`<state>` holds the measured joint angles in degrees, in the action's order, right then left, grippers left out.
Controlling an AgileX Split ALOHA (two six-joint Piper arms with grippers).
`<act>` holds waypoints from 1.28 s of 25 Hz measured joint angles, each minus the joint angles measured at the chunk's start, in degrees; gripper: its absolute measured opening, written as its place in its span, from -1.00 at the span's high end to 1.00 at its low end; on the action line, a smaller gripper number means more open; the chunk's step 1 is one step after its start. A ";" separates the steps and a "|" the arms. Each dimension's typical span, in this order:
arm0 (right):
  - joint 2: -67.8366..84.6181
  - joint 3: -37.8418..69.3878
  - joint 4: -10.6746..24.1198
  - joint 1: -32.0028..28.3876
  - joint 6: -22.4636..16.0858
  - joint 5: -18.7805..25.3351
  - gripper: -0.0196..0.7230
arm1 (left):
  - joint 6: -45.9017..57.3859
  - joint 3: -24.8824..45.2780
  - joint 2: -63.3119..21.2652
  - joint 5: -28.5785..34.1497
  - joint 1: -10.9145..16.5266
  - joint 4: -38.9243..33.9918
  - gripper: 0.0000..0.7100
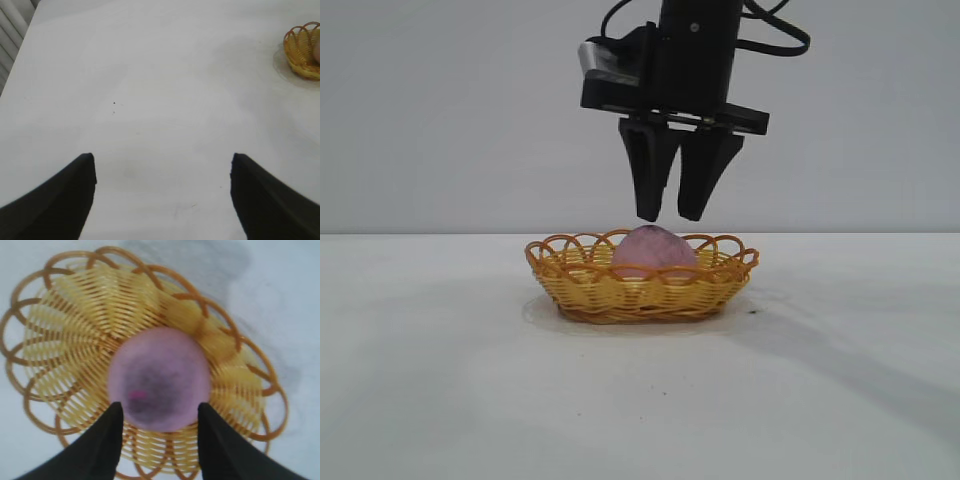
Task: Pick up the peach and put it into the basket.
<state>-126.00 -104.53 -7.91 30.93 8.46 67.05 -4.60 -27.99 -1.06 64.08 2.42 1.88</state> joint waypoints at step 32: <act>9.68 3.17 1.05 -30.74 0.11 3.29 0.15 | 0.00 0.00 0.00 0.00 0.00 0.00 -0.39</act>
<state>-116.32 -101.36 -6.86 0.19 8.57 70.34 -4.60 -27.99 -1.06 64.08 2.42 1.88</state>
